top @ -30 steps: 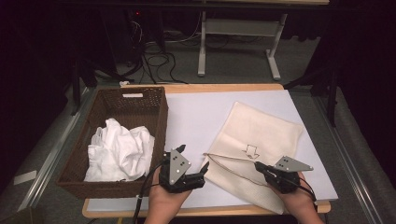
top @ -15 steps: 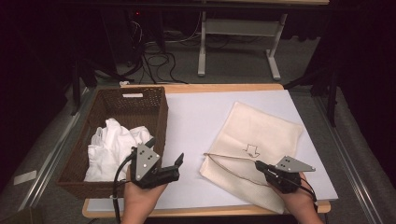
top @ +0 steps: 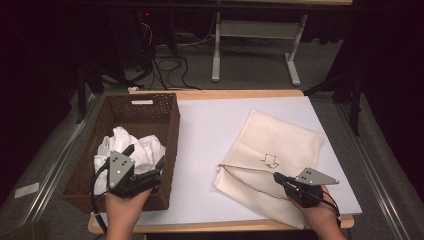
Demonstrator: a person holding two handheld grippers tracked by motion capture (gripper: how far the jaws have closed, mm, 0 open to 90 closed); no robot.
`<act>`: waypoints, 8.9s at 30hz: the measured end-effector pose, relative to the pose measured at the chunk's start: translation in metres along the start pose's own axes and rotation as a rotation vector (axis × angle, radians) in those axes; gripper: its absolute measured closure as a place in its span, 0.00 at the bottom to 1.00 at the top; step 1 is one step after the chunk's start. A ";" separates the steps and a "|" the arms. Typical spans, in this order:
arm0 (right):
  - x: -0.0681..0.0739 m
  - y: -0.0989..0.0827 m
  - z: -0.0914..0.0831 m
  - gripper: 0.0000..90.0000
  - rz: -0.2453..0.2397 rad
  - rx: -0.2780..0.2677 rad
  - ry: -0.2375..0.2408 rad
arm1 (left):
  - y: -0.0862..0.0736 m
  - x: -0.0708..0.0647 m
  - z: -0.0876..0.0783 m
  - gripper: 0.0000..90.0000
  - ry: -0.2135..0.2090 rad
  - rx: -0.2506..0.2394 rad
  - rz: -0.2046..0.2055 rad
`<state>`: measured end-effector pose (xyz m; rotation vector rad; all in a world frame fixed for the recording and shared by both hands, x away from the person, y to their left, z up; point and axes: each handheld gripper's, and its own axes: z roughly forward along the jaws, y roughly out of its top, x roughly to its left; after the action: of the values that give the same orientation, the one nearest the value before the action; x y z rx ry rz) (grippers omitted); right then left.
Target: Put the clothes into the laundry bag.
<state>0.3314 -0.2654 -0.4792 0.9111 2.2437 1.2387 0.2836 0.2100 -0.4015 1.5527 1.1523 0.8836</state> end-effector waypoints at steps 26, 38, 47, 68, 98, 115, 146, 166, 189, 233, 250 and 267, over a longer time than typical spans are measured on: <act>-0.001 0.000 -0.002 0.97 0.010 -0.008 0.000 | -0.017 0.047 -0.016 0.09 0.095 0.002 -0.079; -0.003 0.001 -0.002 0.97 0.035 -0.027 0.019 | -0.014 0.040 -0.012 0.10 0.074 -0.004 -0.076; -0.004 0.001 -0.001 0.97 0.028 -0.027 0.027 | -0.003 0.039 0.002 0.11 0.091 -0.006 -0.067; -0.003 0.000 -0.001 0.97 0.020 -0.020 0.029 | 0.001 0.082 0.066 0.01 0.073 0.348 -0.113; 0.000 -0.002 -0.002 0.97 0.024 -0.015 0.041 | -0.061 0.096 0.134 0.01 -0.016 1.103 -0.146; 0.001 -0.002 -0.001 0.97 0.015 -0.015 0.035 | -0.047 0.084 0.122 0.76 -0.089 0.979 -0.021; 0.002 -0.002 -0.004 0.97 0.006 -0.020 0.029 | -0.011 0.073 0.074 0.83 0.031 0.403 0.152; 0.003 -0.002 -0.003 0.97 0.009 -0.016 0.025 | -0.004 0.072 0.040 0.83 0.104 0.060 0.142; 0.003 -0.002 -0.003 0.97 0.016 -0.021 0.019 | 0.004 0.069 0.026 0.83 0.122 -0.088 0.153; 0.003 0.003 0.000 0.98 0.036 -0.040 0.028 | 0.048 -0.108 0.032 0.83 -0.364 -0.286 0.157; 0.002 0.026 0.020 0.98 0.028 -0.054 0.019 | 0.008 -0.150 0.021 0.83 -0.538 -0.289 0.128; -0.001 0.025 0.015 0.98 0.062 -0.091 0.017 | -0.043 -0.171 0.039 0.83 -0.579 -0.183 0.154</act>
<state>0.3498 -0.2480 -0.4655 0.9453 2.1678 1.3685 0.2596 0.0391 -0.4533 1.6108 0.5295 0.5574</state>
